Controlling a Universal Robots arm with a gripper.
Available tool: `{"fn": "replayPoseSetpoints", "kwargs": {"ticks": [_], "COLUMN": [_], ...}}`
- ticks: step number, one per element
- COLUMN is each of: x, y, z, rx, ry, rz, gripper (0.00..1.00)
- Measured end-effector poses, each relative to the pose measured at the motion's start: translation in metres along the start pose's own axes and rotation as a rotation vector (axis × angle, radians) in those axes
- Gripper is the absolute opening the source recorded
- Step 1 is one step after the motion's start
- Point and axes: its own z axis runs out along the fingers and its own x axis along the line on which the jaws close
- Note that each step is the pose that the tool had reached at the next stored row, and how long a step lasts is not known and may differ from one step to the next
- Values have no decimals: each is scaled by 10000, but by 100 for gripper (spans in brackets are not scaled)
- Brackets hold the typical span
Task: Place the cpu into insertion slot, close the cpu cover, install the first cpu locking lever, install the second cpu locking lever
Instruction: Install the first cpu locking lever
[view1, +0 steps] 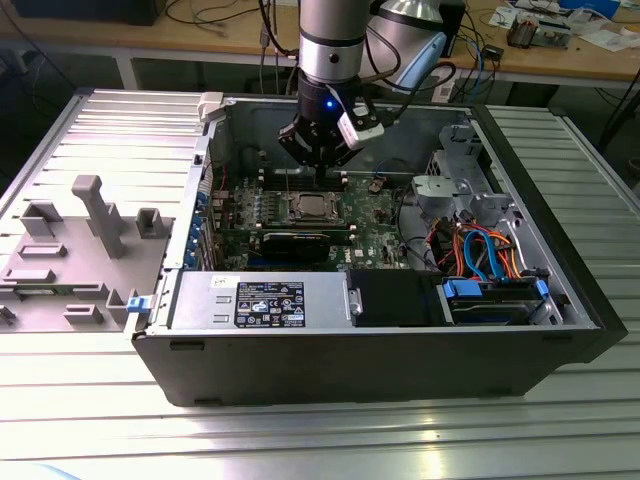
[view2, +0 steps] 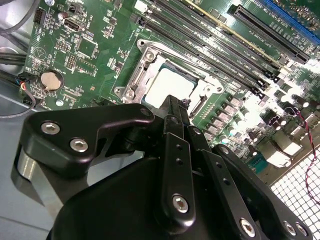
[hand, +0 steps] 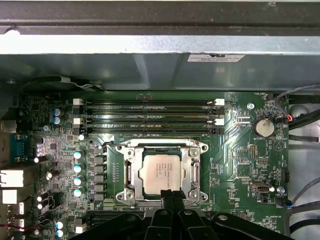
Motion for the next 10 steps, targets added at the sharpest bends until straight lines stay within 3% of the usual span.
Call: {"fn": "replayPoseSetpoints", "kwargs": {"ticks": [10], "x": [5], "y": [0], "z": [0], "rx": [0], "ry": [0], "rz": [0], "gripper": [11]}}
